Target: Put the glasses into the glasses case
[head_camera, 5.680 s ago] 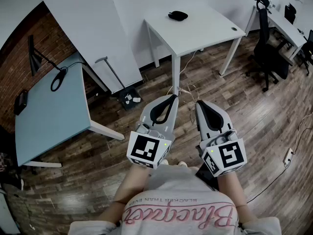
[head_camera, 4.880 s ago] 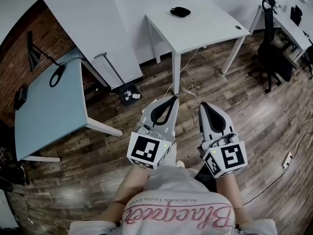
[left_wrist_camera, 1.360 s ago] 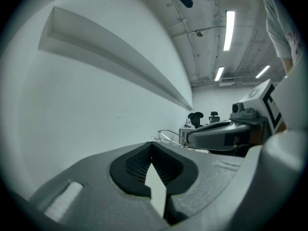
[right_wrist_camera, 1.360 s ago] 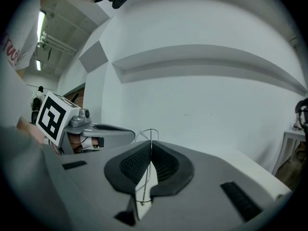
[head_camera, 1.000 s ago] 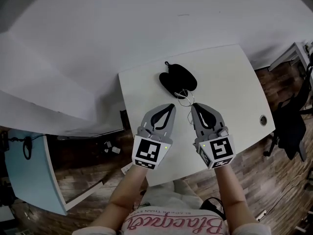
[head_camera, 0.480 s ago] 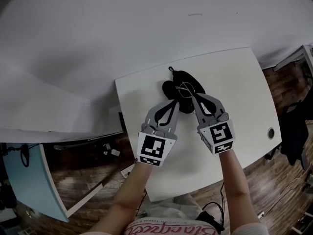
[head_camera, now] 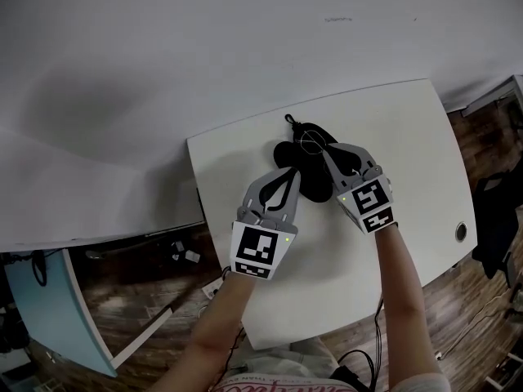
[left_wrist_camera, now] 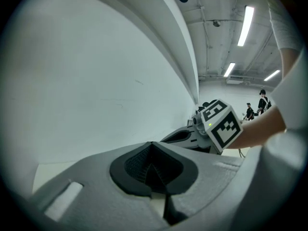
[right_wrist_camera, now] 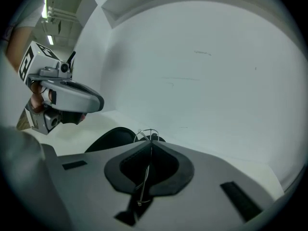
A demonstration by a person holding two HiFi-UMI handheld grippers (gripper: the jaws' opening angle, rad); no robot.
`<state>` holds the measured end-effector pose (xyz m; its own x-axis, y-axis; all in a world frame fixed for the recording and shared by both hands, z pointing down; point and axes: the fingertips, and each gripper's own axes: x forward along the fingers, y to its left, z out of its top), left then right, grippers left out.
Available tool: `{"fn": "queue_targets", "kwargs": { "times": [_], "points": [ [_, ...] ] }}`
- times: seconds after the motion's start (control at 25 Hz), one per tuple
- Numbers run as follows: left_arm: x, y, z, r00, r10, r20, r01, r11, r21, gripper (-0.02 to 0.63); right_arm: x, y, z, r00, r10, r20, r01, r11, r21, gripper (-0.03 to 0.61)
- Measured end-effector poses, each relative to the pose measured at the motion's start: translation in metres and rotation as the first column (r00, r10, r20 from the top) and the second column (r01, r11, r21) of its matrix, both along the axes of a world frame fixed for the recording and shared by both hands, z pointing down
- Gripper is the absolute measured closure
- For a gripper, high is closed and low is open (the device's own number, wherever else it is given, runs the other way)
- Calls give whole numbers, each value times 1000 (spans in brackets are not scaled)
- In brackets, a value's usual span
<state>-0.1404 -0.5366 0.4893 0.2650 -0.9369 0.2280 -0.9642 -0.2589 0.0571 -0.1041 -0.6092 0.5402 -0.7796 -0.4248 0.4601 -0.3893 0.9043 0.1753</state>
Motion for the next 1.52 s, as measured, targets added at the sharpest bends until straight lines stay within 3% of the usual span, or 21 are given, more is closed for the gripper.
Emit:
{"fn": "queue_targets", "kwargs": {
  "times": [0.2, 0.52, 0.68, 0.8, 1.12, 1.2, 1.28, 1.52],
  "points": [
    [-4, -4, 8, 1000, -10, -16, 10, 1000, -18, 612, -6, -11, 13, 998, -19, -52, 19, 1000, -2, 566],
    [-3, -6, 14, 1000, 1, -12, -2, 999, -40, 612, -4, -21, 29, 982, 14, -190, 3, 996, 89, 565],
    [-3, -6, 16, 1000, 3, -6, -3, 999, -49, 612, 0, -21, 28, 986, 27, -165, -16, 997, 71, 559],
    [-3, -4, 13, 1000, -2, -10, 2, 999, -46, 612, 4, -17, 19, 989, 43, -139, -35, 997, 64, 499],
    [9, 13, -11, 1000, -4, -3, 3, 1000, -20, 612, 27, 18, -25, 996, 57, -66, -55, 998, 33, 486],
    [13, 20, -21, 1000, -6, -3, 6, 1000, -4, 611, 31, 34, -39, 998, 51, -37, -51, 999, -1, 501],
    [17, 29, -31, 1000, -12, -10, 12, 1000, 11, 612, 35, 52, -55, 999, 38, -7, -39, 999, -16, 561],
    [25, 52, -60, 998, -61, -10, 61, 998, 29, 612, 47, 101, -106, 996, 34, 76, -33, 999, -12, 569]
  ]
}}
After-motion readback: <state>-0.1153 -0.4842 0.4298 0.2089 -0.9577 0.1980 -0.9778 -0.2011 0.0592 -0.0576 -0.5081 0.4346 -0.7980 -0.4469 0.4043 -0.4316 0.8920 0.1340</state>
